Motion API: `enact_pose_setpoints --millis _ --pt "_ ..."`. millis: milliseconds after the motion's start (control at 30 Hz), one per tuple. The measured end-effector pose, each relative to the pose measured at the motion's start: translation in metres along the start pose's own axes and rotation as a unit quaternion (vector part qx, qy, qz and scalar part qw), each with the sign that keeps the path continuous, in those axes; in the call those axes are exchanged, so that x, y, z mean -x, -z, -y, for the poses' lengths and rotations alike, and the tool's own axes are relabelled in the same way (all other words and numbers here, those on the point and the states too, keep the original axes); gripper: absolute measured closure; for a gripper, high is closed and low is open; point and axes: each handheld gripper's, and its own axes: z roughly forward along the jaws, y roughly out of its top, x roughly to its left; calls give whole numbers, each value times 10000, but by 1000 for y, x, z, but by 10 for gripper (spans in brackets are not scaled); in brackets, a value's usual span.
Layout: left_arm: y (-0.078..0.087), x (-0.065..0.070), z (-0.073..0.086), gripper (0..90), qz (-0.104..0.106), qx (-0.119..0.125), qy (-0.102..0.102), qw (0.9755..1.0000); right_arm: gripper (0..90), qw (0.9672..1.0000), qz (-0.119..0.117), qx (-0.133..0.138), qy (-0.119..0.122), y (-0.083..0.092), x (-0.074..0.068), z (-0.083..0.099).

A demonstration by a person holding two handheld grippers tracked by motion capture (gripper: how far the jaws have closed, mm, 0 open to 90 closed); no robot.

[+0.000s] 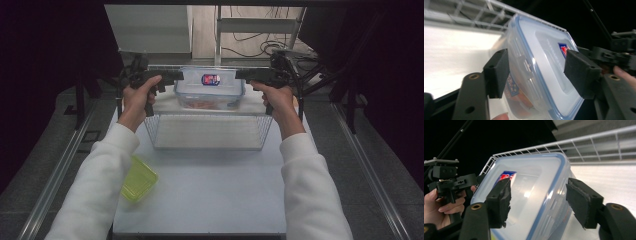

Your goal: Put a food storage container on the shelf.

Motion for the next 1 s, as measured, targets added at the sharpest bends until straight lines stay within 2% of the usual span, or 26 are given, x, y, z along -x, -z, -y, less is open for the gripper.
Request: enact_pose_setpoints --millis 33,67,100,133,167,233,300,333,367,400,433,500,533,567,600,633,733,767,833,1000 --pt "3 2 1 339 -81 17 -158 9998 353 9999 22 43 111 4 -3 1" --pt "9 7 3 332 -228 62 -429 9988 352 9998 31 80 203 7 -5 2" --pt "13 11 5 331 -275 85 -546 9981 350 9994 52 110 338 11 -7 3" --pt "18 16 7 326 -359 98 -780 9963 348 9987 75 144 477 16 -10 5" --pt "18 16 7 325 -359 98 -780 9963 348 9987 75 144 477 16 -10 5" --pt "24 24 13 312 -519 30 -1137 9922 342 9968 -3 220 765 27 -16 10" --pt "35 37 26 291 -597 -32 -1553 9861 332 9950 -152 280 945 40 -21 17" --pt "37 40 29 286 -599 -30 -1615 9850 329 9938 -150 289 1060 45 -24 21" --pt "37 40 29 286 -599 -30 -1615 9850 329 9938 -150 289 1060 45 -24 21" --pt "40 42 34 285 -581 -29 -1686 9840 326 9916 -131 288 1250 51 -27 27" --pt "43 44 38 282 -582 -17 -1723 9833 320 9908 -134 264 1320 54 -29 31" --pt "52 50 56 280 -579 14 -1924 9796 310 9879 -81 205 1534 58 -32 39" --pt "55 52 60 275 -570 47 -1947 9792 306 9860 -58 182 1655 60 -34 45" --pt "55 52 60 273 -570 47 -1947 9792 306 9860 -58 182 1655 60 -34 45" --pt "60 54 74 268 -550 54 -2093 9763 292 9833 -9 139 1814 64 -37 55" --pt "63 54 81 267 -517 72 -2136 9755 288 9818 -24 137 1894 65 -39 61" --pt "70 56 103 264 -383 33 -2204 9746 279 9777 -146 73 2092 70 -42 82" --pt "72 56 111 291 -335 -35 -2222 9744 277 9763 -191 55 2157 71 -43 89" --pt "75 55 129 302 -323 -118 -2314 9723 275 9745 -288 38 2224 74 -44 104" --pt "79 52 167 274 -182 -256 -2320 9722 275 9695 -282 -77 2435 76 -43 139"
